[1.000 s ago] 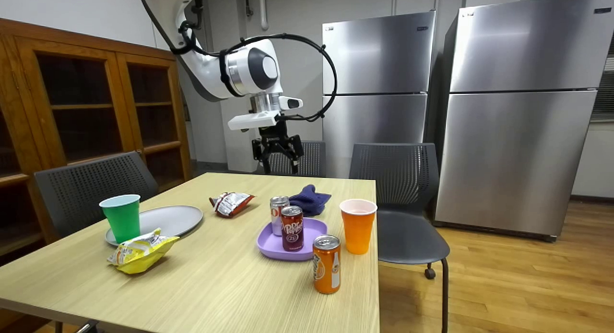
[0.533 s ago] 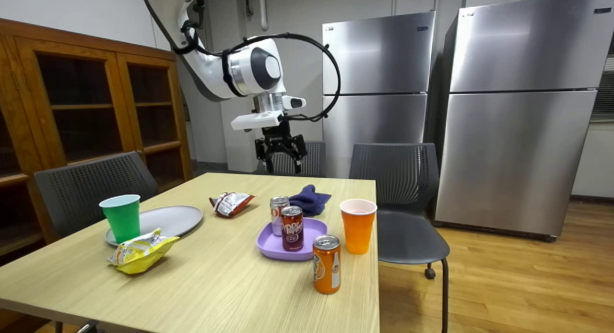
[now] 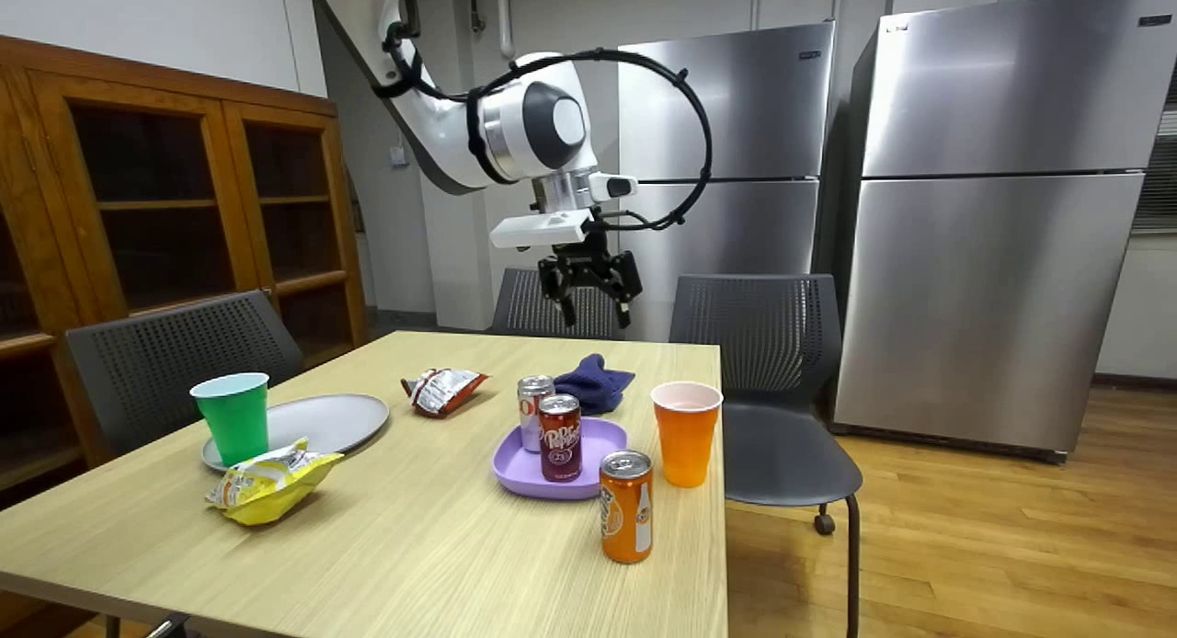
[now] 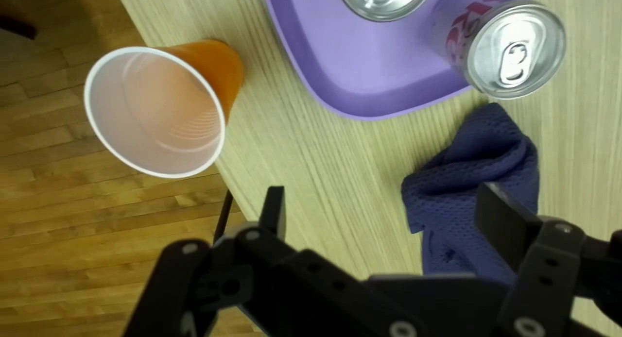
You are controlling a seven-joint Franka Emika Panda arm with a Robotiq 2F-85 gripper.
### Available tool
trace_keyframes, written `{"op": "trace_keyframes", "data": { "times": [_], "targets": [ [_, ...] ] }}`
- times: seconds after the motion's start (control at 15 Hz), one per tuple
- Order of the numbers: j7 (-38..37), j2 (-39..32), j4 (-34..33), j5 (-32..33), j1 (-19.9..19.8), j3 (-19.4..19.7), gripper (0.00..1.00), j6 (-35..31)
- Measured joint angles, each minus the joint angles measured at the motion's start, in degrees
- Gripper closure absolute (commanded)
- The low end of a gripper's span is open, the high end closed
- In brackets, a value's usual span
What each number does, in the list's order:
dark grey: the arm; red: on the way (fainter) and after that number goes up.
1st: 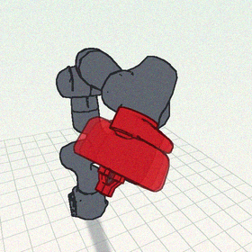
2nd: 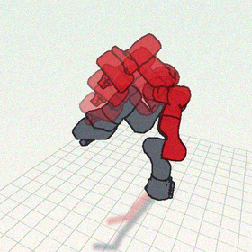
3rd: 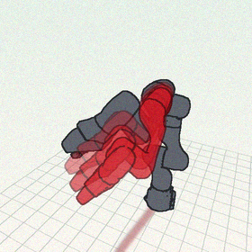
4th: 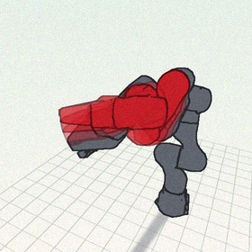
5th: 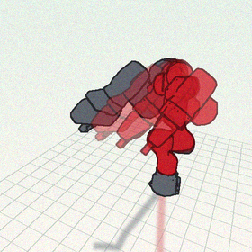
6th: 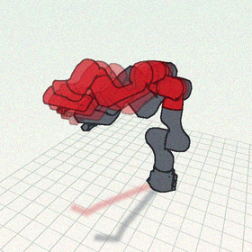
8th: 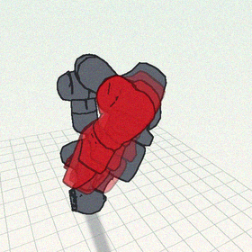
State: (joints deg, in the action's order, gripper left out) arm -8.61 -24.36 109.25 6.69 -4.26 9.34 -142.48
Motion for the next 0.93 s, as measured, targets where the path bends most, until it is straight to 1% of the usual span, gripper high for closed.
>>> {"op": "trace_keyframes", "data": {
  "times": [0.27,0.47,0.67,0.93],
  "targets": [
    [2.34,-0.12,0.61,-1.67,-3.78,0.35,0.00,-2.53],
    [3.98,-0.90,0.84,-3.97,-5.86,0.34,0.00,-3.61],
    [4.70,-2.19,0.91,-5.98,-6.85,0.30,0.00,-4.30],
    [4.78,-4.43,0.96,-7.80,-6.99,0.20,0.00,-6.57]
  ]
}}
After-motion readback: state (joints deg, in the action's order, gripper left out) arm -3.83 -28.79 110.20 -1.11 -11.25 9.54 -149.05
